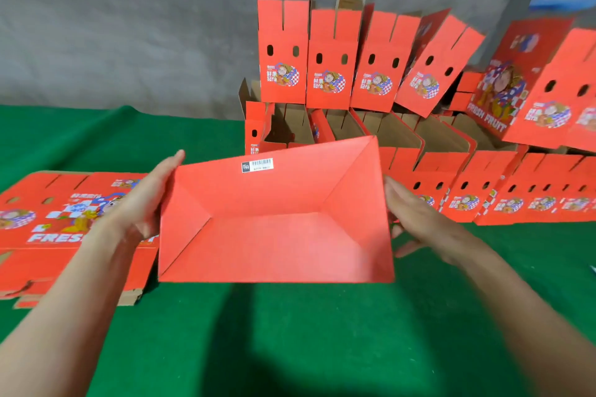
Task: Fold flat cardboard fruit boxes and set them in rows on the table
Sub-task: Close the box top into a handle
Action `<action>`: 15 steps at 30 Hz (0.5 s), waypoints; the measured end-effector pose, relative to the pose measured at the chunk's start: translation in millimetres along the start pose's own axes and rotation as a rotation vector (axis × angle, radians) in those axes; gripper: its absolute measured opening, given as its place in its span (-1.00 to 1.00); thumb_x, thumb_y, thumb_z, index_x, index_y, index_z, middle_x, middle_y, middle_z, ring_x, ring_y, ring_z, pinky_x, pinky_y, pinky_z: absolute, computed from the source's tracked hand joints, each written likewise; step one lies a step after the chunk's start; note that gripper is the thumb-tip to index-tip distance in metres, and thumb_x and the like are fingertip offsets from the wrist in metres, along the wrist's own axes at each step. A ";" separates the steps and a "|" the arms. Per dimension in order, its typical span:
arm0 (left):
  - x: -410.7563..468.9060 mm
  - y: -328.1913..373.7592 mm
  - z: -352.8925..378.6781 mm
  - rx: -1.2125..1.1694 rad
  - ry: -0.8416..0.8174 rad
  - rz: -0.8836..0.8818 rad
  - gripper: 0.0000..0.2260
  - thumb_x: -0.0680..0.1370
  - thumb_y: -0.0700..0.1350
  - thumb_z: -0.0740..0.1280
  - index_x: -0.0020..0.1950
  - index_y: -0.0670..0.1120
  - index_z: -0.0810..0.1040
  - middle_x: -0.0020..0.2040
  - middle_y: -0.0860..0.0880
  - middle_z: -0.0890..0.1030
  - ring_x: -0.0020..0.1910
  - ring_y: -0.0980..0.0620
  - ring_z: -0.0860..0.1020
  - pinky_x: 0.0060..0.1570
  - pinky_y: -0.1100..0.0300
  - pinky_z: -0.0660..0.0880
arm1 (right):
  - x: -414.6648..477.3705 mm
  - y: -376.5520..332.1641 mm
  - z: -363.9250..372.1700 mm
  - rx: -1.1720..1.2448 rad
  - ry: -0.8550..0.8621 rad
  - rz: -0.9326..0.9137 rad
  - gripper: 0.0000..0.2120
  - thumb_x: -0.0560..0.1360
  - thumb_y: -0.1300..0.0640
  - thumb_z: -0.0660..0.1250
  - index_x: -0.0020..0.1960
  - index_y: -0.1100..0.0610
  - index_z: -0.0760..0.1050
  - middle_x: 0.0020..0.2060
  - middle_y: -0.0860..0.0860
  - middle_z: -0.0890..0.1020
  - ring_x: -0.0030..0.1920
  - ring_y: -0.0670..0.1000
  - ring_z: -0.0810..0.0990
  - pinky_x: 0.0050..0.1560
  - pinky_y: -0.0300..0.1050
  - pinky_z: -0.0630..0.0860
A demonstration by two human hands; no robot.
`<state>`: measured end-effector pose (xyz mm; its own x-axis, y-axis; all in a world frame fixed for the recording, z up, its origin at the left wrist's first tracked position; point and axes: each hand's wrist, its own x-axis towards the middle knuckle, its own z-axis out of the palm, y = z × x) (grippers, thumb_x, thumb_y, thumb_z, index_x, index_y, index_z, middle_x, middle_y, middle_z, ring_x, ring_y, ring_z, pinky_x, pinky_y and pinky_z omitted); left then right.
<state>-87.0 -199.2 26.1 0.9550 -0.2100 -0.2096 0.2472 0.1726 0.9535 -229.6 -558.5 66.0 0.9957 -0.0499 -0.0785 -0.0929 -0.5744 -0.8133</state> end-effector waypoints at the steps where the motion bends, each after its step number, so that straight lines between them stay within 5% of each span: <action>1: 0.8 -0.7 -0.1 -0.048 0.026 0.006 -0.67 0.52 0.17 0.22 -0.25 -0.02 0.60 -0.42 0.04 0.64 -0.49 0.07 0.60 -0.49 0.27 0.53 | -0.1 -3.5 1.1 -0.057 0.042 -0.058 -0.37 0.15 -0.60 0.06 0.23 -0.63 0.11 0.00 -0.10 0.54 -0.24 -0.06 0.60 -0.38 -0.15 0.59; 6: -3.2 -5.7 3.8 -0.283 -0.001 0.116 -0.75 0.58 -0.04 0.12 -0.06 -0.10 0.55 -0.31 -0.01 0.68 -0.38 0.08 0.63 -0.37 0.24 0.58 | -10.0 -21.5 -0.7 0.139 0.015 -0.167 -0.19 0.20 -0.38 0.40 0.31 -0.60 0.02 -0.20 0.07 0.56 -0.31 0.01 0.60 -0.38 -0.16 0.54; 10: -2.9 -6.2 17.1 -0.350 0.045 0.215 -0.71 0.61 -0.03 0.08 0.12 -0.14 0.52 -0.01 -0.10 0.65 -0.08 0.05 0.63 -0.02 0.19 0.57 | -14.7 -37.8 -1.5 0.252 0.104 -0.286 -0.17 0.09 -0.11 0.52 0.22 -0.54 0.21 0.10 0.19 0.45 -0.31 0.02 0.63 -0.32 -0.17 0.56; 12: 0.8 -3.3 26.5 -0.372 0.108 0.240 -0.66 0.63 0.01 0.08 0.27 -0.14 0.46 0.15 -0.14 0.58 0.11 -0.02 0.54 0.19 0.08 0.47 | -15.4 -43.2 -3.4 0.250 0.167 -0.341 -0.23 0.06 -0.08 0.53 0.13 -0.53 0.27 0.09 0.12 0.43 -0.36 -0.06 0.59 -0.31 -0.20 0.57; 15: 5.2 -0.1 43.9 -0.351 0.139 0.270 -0.73 0.63 0.04 0.08 0.08 -0.07 0.50 -0.04 -0.09 0.59 -0.10 0.03 0.53 -0.14 0.17 0.49 | -17.9 -45.6 -13.1 0.127 0.246 -0.421 -0.19 0.03 -0.16 0.55 0.14 -0.57 0.24 0.13 -0.05 0.38 -0.36 -0.14 0.51 -0.15 -0.11 0.61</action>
<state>-89.3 -242.5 34.5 0.9998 0.0143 -0.0143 0.0047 0.5237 0.8519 -243.2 -542.1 112.1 0.9171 -0.0356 0.3971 0.3321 -0.4831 -0.8102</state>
